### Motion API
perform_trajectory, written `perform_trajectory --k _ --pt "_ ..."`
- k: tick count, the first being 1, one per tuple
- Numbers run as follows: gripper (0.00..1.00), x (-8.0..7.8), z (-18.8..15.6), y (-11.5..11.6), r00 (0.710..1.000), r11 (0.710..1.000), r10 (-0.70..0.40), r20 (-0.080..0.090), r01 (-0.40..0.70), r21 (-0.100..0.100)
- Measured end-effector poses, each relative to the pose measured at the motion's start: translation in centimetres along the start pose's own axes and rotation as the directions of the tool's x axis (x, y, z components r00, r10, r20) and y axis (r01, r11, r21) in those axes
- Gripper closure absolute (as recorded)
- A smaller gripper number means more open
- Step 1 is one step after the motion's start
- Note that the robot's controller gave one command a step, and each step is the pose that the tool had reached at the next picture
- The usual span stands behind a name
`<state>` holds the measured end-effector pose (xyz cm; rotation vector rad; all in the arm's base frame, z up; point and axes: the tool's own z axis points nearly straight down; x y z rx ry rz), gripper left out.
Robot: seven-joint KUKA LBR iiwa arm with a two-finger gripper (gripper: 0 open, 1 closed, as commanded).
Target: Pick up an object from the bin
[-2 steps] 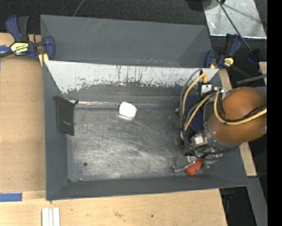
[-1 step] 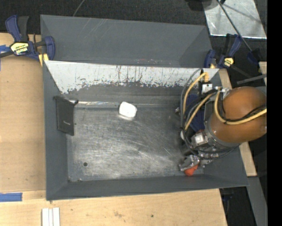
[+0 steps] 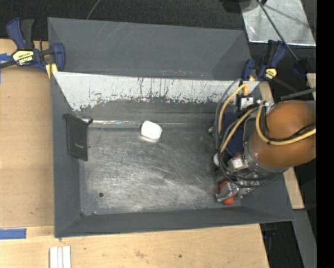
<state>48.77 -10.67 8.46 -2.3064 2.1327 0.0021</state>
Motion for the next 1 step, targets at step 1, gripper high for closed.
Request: perform_trajectory --k 1 --pt "1.0 0.02 -7.91 -0.19 1.0 1.0 0.002 -0.003 -0.002 0.009"
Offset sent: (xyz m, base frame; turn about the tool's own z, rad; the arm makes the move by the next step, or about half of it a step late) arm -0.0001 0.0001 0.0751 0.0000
